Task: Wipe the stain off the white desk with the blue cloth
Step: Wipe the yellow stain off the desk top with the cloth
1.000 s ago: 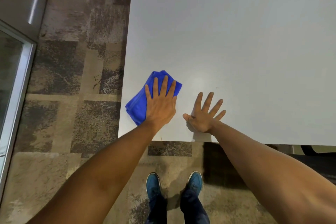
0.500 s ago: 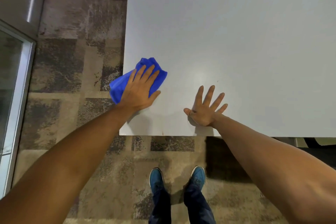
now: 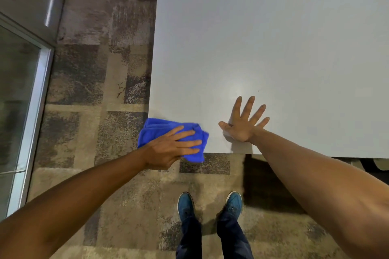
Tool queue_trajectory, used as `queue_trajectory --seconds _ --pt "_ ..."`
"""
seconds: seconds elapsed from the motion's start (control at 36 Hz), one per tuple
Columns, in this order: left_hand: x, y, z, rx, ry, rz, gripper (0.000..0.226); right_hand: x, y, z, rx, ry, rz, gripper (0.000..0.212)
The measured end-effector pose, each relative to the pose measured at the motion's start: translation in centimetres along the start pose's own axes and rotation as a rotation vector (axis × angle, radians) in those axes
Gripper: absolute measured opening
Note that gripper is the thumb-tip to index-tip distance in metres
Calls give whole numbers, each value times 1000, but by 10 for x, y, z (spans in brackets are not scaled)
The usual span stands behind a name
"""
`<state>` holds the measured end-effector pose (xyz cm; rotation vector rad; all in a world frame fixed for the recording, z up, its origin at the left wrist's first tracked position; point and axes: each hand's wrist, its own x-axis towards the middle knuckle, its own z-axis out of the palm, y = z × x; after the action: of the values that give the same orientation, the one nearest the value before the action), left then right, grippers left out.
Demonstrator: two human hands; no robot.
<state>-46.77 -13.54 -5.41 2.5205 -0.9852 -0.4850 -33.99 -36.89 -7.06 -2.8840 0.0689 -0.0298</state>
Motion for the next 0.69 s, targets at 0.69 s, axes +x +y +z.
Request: queue_trajectory --seconds 0.69 --pt "38 -83 -207 -853 990 -705 22 5 0 13 141 233 -68 90"
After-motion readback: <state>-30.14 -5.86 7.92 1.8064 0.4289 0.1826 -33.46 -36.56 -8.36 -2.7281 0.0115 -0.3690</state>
